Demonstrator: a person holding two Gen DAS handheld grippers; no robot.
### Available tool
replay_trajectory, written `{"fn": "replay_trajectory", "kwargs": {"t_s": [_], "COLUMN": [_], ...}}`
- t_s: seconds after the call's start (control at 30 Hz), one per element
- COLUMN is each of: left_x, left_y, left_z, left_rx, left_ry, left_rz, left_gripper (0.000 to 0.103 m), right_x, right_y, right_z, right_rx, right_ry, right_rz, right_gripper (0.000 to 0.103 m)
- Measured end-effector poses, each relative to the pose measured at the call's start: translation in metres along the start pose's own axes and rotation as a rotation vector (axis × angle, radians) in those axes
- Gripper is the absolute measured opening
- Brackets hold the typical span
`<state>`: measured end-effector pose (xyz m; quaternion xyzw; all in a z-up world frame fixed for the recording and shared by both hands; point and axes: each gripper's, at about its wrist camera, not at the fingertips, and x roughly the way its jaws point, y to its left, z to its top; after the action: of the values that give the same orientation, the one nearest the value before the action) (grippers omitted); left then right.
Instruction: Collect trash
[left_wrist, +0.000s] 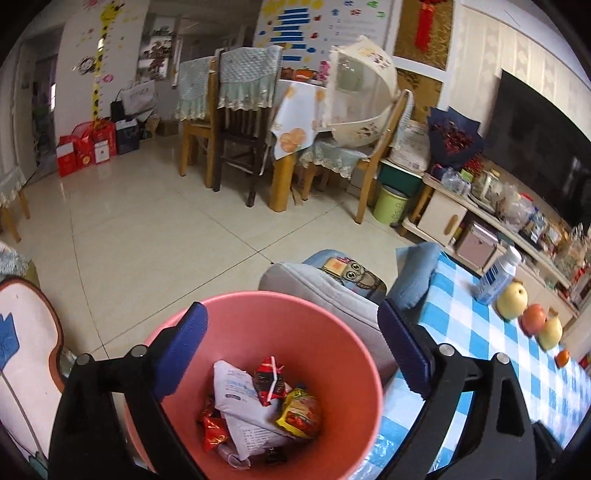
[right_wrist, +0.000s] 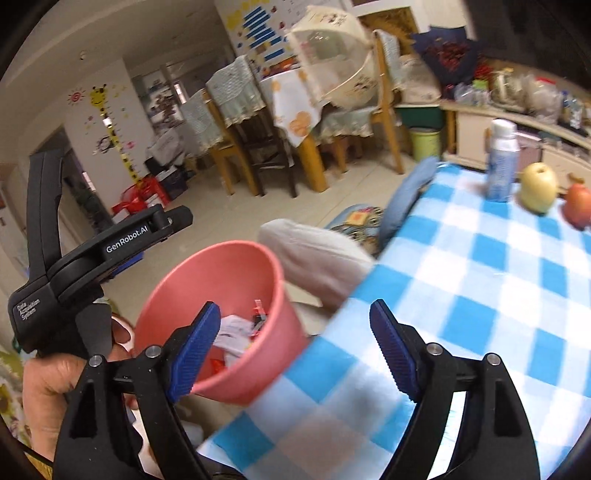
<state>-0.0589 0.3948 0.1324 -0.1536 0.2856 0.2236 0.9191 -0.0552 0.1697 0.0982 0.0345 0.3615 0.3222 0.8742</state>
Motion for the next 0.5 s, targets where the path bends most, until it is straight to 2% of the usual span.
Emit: {"fn": "replay_trajectory", "kwargs": {"t_s": [0.2, 0.5], "left_x": [-0.008, -0.021], "left_y": [-0.033, -0.083], "left_z": [-0.006, -0.018], "left_rx": [0.084, 0.190], "left_ry": [-0.023, -0.064], "left_rz": [-0.030, -0.079], "left_gripper": [0.098, 0.099], "right_x": [-0.036, -0.071], "right_y": [-0.027, -0.069], "right_z": [-0.007, -0.023], "right_rx": [0.004, 0.043], "right_ry": [-0.042, -0.054], "right_rz": [-0.082, -0.179], "right_gripper": [0.089, 0.090]}}
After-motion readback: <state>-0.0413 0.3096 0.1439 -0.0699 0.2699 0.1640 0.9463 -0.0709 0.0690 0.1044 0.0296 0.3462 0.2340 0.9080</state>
